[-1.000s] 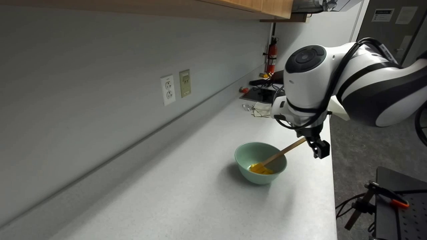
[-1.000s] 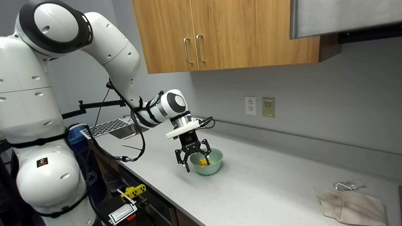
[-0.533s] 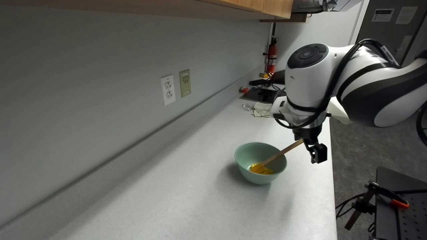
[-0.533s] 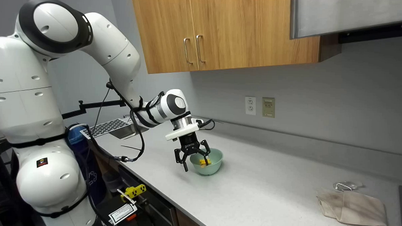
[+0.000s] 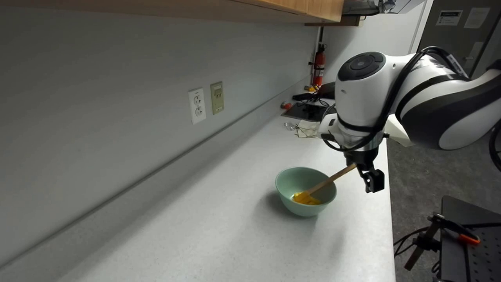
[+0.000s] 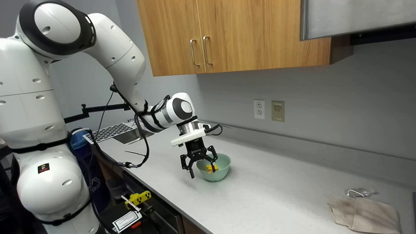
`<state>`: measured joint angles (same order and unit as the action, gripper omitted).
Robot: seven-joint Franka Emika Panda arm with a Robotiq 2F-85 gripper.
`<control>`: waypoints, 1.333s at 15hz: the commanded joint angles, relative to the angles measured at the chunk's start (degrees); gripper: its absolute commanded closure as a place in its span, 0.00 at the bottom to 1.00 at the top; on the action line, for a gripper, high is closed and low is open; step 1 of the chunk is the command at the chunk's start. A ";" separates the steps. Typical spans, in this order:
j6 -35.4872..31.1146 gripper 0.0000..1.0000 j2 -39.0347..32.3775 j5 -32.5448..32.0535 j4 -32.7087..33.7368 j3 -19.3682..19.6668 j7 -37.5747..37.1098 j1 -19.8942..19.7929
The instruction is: Stir the objects in the bowl
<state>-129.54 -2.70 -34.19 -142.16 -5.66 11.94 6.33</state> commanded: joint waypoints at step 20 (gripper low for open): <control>-34.99 0.00 21.55 -10.54 -15.37 0.30 -14.36 -3.63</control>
<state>-159.32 18.20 -40.26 -157.53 -5.12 2.34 4.06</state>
